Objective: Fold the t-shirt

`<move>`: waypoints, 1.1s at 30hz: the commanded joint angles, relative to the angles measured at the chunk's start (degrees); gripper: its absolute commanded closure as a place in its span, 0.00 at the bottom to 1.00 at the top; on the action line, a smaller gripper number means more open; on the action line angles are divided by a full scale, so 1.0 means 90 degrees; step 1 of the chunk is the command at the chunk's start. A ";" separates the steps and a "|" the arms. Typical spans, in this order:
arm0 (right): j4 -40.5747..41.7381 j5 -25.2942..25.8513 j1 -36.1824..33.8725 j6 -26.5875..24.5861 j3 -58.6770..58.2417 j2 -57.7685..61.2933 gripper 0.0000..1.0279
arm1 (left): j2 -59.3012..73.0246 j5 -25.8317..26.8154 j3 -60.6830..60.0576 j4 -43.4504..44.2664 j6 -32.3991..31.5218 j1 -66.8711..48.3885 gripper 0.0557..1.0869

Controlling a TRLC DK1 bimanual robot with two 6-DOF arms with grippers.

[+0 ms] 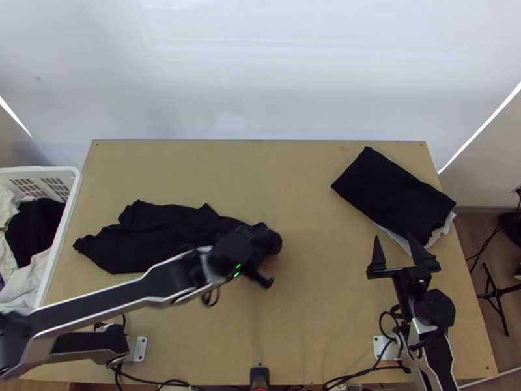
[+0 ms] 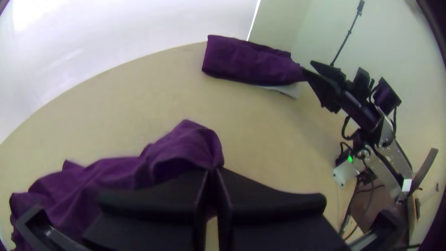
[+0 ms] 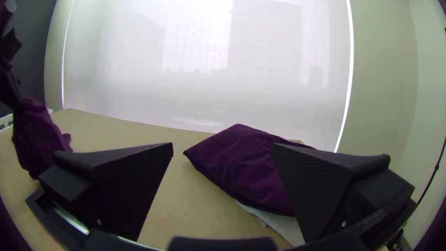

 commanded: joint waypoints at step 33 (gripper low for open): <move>0.0002 0.0000 0.0003 0.0001 0.0001 -0.0001 0.04 | -0.1766 0.2875 0.0243 0.0462 0.0850 0.2806 0.05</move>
